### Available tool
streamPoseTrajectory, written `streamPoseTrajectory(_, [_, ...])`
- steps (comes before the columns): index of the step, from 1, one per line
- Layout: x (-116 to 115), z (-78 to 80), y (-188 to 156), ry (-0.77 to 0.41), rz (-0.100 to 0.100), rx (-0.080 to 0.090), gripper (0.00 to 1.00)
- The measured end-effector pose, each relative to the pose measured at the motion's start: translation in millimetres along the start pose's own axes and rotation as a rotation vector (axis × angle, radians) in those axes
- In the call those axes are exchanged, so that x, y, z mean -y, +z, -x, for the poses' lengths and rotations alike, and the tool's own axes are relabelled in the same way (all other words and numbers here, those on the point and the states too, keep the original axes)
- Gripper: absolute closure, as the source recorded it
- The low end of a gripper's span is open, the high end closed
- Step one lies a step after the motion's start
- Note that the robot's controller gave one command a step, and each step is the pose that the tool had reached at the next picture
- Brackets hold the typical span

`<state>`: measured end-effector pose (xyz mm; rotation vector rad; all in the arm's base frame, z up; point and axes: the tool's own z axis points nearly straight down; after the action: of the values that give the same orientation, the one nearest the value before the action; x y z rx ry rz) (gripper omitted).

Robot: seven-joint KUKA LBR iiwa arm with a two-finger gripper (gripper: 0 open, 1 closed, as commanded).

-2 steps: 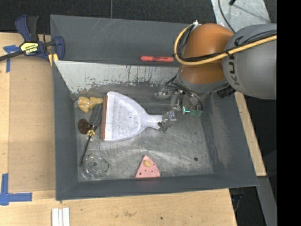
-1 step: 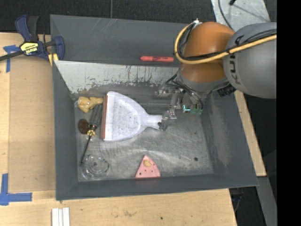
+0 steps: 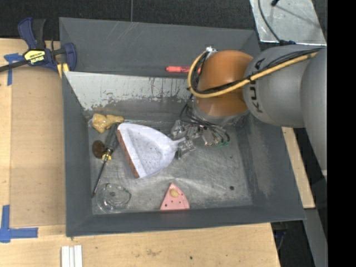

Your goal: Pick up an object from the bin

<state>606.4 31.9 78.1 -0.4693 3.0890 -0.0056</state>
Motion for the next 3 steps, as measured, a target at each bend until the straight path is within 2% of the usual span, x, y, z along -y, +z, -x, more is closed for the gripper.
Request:
streamPoseTrajectory(1, [0,0.0,0,0.000,0.000,0.000,1.00])
streamPoseTrajectory(2, [-3,-3.5,-37,-0.078,0.007,-0.017,1.00])
streamPoseTrajectory(3, [-4,3.4,-73,-0.055,0.006,-0.013,1.00])
